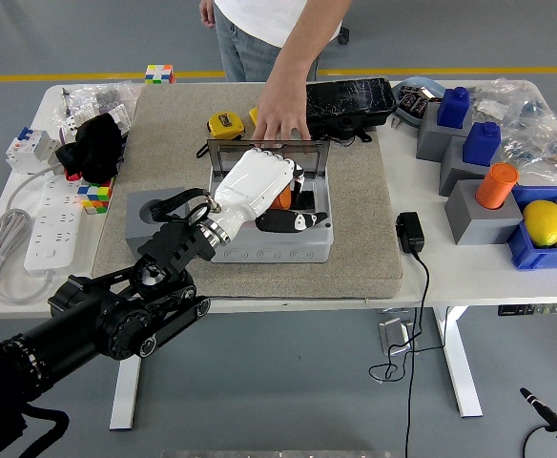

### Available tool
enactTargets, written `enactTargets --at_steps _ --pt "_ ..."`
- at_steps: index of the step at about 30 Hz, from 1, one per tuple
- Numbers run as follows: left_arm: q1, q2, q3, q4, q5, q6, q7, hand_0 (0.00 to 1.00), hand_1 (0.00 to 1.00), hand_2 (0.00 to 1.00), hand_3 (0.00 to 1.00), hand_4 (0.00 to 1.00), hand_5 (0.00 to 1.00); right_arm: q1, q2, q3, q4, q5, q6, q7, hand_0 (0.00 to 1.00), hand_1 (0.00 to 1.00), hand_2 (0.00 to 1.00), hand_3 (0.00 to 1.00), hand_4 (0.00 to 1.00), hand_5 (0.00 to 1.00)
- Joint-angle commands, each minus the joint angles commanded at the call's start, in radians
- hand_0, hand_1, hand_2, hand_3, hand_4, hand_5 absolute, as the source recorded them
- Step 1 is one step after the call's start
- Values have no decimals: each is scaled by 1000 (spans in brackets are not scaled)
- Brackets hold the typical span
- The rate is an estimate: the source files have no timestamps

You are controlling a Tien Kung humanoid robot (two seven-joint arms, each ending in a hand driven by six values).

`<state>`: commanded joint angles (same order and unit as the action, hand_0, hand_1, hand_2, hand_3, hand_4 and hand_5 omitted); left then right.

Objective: Fetch the battery,place it into the box,close the lid of the box

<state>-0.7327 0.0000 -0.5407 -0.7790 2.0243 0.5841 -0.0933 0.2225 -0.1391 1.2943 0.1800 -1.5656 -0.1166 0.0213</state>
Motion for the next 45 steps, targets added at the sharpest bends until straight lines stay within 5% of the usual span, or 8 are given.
enactTargets --at_steps 20,26,27,32,33,38,39,45 --pt "-5 0 -4 -3 -10 -2 -33 153 100 129 149 975 998 3 1 -3 0 4 3 -2 893 821 780 866 998 998" --pt "-4 0 -4 -1 -2 -14 -45 232 219 227 220 976 998 4 1 0 0 3 2 -2 893 819 779 866 998 998" --pt "-4 0 -5 -1 -2 -16 -46 316 394 370 346 975 998 4 1 -1 0 4 2 -2 891 816 779 867 998 998" --pt "-5 0 -10 -3 3 -30 -51 316 394 370 346 975 998 5 2 -2 0 4 2 -2 891 816 779 867 998 998" --pt "-5 0 -11 -3 5 -31 -50 477 670 630 631 977 998 5 2 -1 0 4 2 -2 889 815 779 866 998 998" --pt "-6 0 -18 -3 20 -33 -55 477 670 630 631 977 998 4 4 3 0 -1 5 -4 889 815 779 866 998 998" --pt "-5 0 -19 -3 23 -30 -57 718 778 743 722 977 998 4 4 2 0 -1 5 -3 886 813 778 866 998 998" --pt "2 0 -32 -19 18 22 -99 723 785 753 726 976 998 3 5 -3 0 4 5 -4 884 814 777 865 998 998"
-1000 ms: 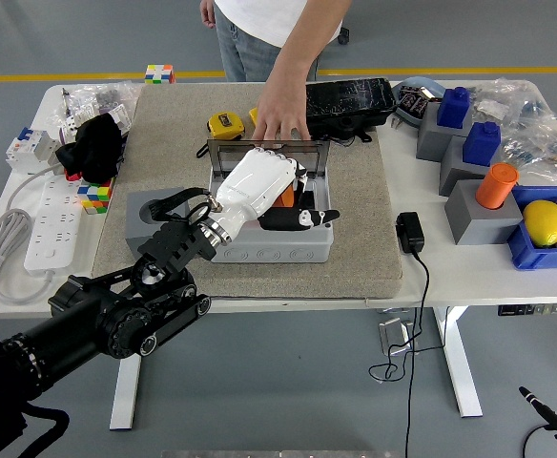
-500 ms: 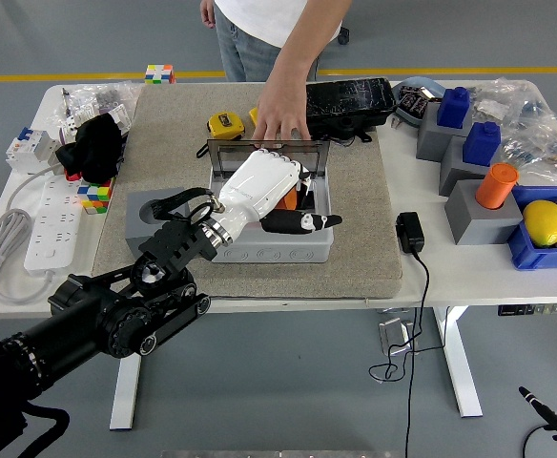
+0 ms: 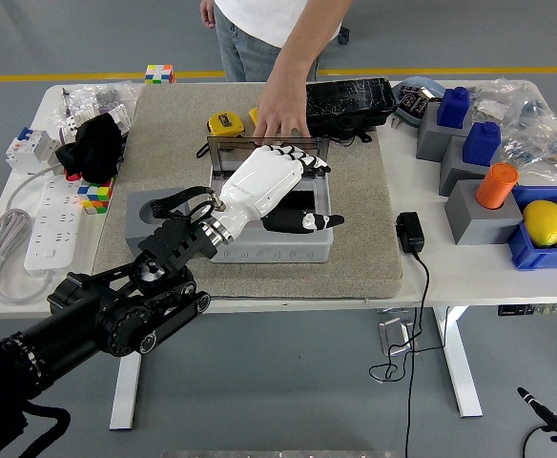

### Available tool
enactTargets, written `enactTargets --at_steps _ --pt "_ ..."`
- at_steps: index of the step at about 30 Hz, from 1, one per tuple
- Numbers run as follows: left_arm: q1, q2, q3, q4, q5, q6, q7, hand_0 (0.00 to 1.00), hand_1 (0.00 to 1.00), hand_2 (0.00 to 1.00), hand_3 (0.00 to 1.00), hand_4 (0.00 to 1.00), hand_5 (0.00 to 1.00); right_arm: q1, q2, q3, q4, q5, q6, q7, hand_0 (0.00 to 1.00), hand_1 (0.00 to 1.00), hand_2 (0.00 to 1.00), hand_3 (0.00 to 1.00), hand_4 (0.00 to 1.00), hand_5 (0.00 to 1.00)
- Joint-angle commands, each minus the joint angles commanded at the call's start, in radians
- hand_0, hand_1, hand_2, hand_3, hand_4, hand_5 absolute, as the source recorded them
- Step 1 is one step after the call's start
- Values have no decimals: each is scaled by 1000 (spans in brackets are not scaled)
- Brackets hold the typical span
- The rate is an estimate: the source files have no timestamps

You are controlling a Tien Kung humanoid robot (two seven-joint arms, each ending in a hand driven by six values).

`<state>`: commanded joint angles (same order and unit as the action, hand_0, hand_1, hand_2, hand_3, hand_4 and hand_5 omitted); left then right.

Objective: Fetch the battery,place it into the box,close the lid of the box

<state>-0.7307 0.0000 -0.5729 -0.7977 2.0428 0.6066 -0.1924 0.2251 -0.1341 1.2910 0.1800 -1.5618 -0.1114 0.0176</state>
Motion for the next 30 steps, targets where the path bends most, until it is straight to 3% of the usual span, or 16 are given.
enactTargets --at_steps 4,5,6,12,13,14,18,19,24,30 --pt "4 0 -16 -44 -1 39 -32 723 785 753 726 976 998 -1 0 0 0 -1 0 0 884 814 777 865 998 998" --pt "6 0 -23 -59 5 39 -33 723 785 753 726 976 998 -1 0 -1 0 0 0 0 884 814 777 865 998 998" --pt "7 0 -30 -73 10 39 -34 805 837 812 780 977 998 -1 0 -3 0 2 -1 0 880 811 776 865 998 998" --pt "9 0 -65 -135 33 39 -27 805 837 812 780 977 998 -4 1 -5 0 4 0 0 880 811 776 865 998 998" --pt "10 0 -71 -138 37 39 -24 944 926 898 862 994 998 -4 2 -6 0 6 0 0 880 810 776 864 998 998" --pt "11 0 -77 -143 41 38 -22 944 926 898 862 994 998 -4 2 -8 0 8 0 0 880 810 776 864 998 998" --pt "15 0 -126 -179 62 -16 24 944 926 898 862 994 998 -5 2 -5 0 6 0 0 880 810 776 864 998 998" --pt "16 0 -138 -186 67 -34 34 998 998 998 980 998 998 -6 2 -1 0 3 0 0 879 809 777 864 998 998" --pt "28 0 -189 -222 80 -101 83 998 998 998 980 998 998 -5 2 4 0 1 -1 0 879 809 777 864 998 998" --pt "35 0 -212 -259 82 -147 129 998 998 998 998 998 998 -4 4 3 0 3 0 -1 879 809 777 864 998 998"
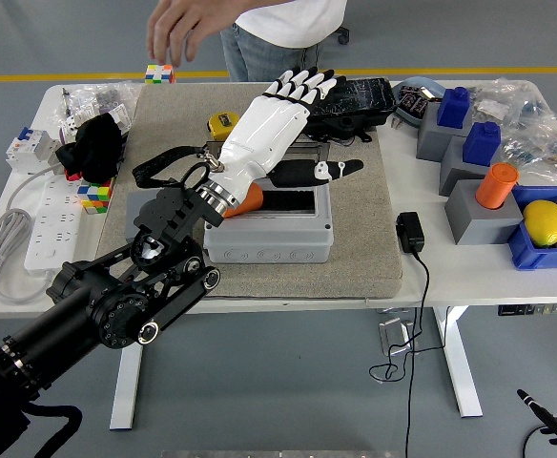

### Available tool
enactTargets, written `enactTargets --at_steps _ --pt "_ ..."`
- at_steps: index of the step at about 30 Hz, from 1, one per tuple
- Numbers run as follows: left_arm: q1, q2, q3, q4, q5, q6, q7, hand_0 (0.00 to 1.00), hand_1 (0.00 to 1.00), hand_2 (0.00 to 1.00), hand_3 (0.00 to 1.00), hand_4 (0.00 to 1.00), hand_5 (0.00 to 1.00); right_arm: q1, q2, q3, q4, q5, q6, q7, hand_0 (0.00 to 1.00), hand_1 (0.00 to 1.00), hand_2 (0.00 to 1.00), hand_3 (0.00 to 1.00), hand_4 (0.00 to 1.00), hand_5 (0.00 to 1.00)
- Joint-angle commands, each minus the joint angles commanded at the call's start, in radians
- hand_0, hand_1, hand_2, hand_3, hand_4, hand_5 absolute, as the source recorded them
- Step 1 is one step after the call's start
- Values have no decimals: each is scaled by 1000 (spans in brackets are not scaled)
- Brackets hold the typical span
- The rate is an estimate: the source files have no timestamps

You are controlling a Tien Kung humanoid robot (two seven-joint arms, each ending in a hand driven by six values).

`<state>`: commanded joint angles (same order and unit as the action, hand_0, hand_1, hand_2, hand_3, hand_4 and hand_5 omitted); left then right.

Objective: Fetch the battery,place it into the box,close the lid of the box

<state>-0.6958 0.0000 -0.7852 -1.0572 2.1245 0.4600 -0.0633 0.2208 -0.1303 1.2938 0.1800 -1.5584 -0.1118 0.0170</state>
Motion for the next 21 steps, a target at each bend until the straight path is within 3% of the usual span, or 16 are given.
enactTargets --at_steps 21 --pt "-6 0 -2 8 36 -25 39 998 998 998 998 998 998 3 2 1 0 3 -1 3 875 806 775 859 998 998"
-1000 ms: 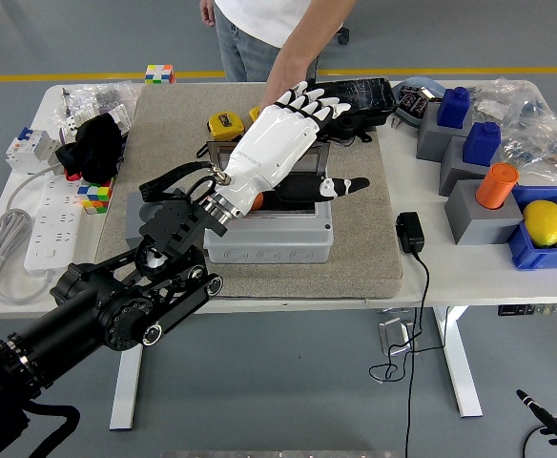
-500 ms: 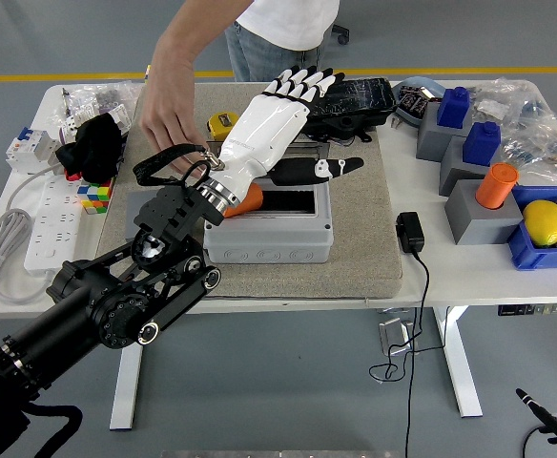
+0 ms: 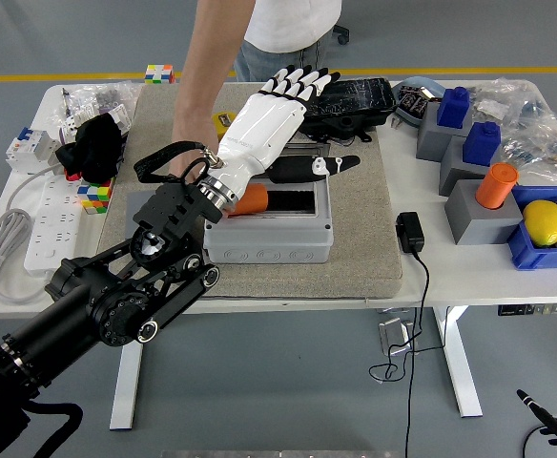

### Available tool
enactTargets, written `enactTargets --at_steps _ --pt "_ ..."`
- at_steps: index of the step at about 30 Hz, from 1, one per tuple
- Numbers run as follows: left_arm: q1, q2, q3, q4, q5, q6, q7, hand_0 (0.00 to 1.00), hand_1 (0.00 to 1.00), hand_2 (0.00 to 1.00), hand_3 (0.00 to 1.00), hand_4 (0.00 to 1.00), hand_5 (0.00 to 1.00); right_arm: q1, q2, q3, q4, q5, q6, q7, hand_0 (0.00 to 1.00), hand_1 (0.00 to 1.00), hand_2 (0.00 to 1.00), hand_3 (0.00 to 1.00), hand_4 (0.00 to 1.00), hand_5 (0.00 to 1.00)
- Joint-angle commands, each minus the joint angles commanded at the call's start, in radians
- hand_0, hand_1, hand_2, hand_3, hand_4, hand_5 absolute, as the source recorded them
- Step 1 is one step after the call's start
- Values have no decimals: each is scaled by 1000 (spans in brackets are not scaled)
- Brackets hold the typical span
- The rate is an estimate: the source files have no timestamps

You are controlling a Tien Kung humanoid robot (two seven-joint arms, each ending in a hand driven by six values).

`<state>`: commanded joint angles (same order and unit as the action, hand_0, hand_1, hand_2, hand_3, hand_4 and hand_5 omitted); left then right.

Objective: Fetch the battery,place it into the box,close the lid of the box

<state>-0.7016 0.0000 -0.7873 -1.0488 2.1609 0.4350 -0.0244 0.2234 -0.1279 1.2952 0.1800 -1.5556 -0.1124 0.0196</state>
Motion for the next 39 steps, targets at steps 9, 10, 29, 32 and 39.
enactTargets --at_steps 9,10,29,32,39 --pt "2 0 19 -4 1 3 -3 998 998 998 998 998 998 -2 -2 2 0 -3 -1 -1 875 805 774 859 998 998" --pt "3 0 19 -3 2 3 -1 998 998 998 998 998 998 -2 -2 0 0 -2 -1 -1 874 804 774 859 998 998" --pt "9 0 21 47 9 -2 6 998 998 998 998 998 998 -2 -2 -13 0 11 -1 0 873 804 774 859 998 998" --pt "4 0 8 88 1 -6 -5 998 998 998 998 998 998 0 -1 -14 0 14 -1 0 873 804 774 859 998 998" --pt "0 0 -44 109 -15 0 -26 998 998 998 974 998 998 -2 -3 1 0 2 -1 -2 873 803 774 859 998 998"
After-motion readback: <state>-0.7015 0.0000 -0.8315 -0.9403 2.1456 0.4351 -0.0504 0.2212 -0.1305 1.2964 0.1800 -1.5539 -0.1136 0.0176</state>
